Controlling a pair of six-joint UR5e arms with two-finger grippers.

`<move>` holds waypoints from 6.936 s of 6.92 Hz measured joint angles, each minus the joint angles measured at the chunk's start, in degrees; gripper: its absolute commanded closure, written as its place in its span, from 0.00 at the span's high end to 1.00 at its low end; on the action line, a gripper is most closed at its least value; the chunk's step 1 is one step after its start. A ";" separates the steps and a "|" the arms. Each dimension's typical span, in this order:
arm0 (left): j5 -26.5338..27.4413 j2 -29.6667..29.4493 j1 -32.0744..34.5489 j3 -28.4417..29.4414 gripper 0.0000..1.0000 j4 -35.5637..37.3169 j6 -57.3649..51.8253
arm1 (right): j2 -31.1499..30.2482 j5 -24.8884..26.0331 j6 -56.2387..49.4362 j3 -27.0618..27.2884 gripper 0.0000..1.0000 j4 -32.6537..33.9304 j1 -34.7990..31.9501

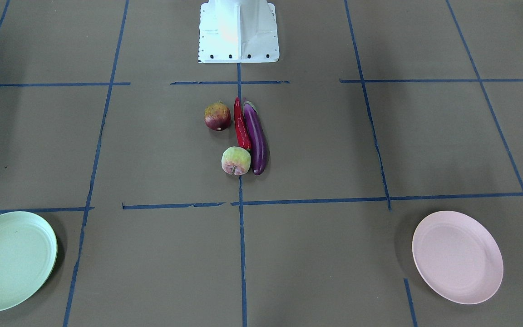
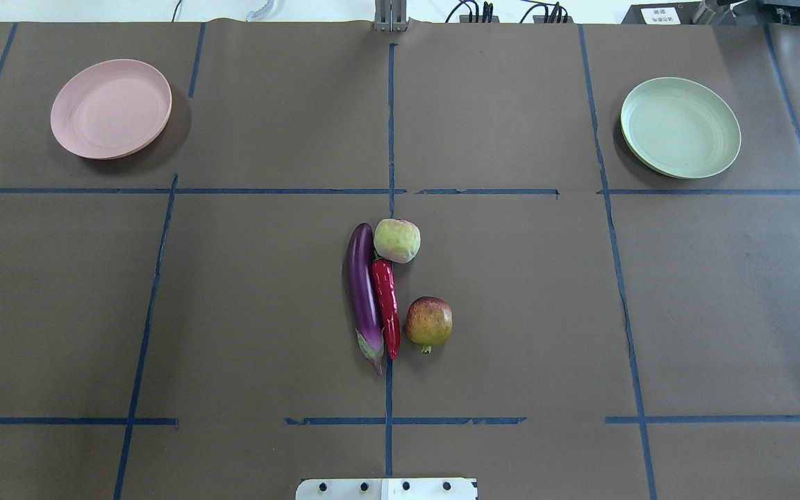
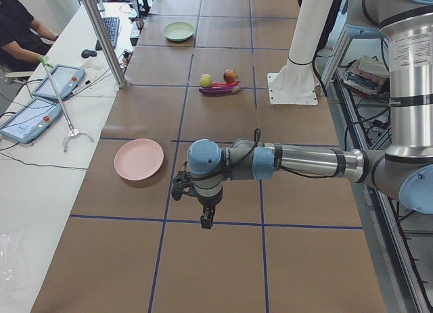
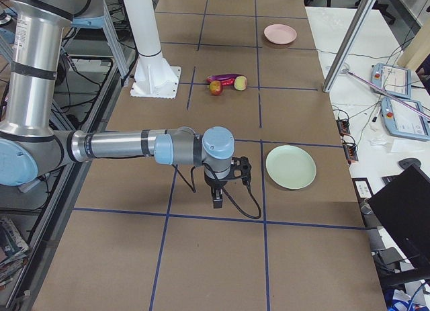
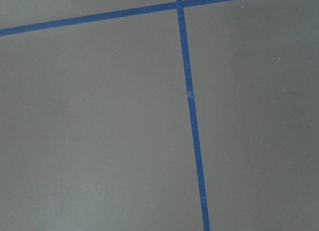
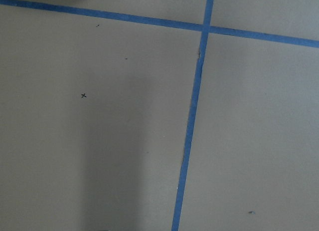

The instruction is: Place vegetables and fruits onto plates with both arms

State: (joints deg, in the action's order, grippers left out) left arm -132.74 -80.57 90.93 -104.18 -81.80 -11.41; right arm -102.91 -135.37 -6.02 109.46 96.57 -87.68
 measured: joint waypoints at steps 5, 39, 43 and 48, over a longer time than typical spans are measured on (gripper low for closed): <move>0.38 0.78 -0.38 -0.52 1.00 0.38 0.06 | 0.60 0.02 -1.02 -2.49 1.00 -2.99 1.23; -6.55 8.92 -2.52 -6.45 1.00 -6.52 -0.13 | 45.89 9.75 40.56 -46.15 0.54 -20.15 21.57; -6.56 9.04 -2.51 -7.43 1.00 -6.53 -0.03 | 44.83 10.55 40.46 -47.72 1.00 -23.58 21.85; -6.57 9.22 -2.51 -8.45 1.00 -6.44 0.07 | 45.37 10.63 67.56 -26.28 1.00 -22.51 33.92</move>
State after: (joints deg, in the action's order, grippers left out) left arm -139.31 -71.35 88.42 -112.63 -88.25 -11.34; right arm -57.54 -124.74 61.53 83.18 74.06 -53.76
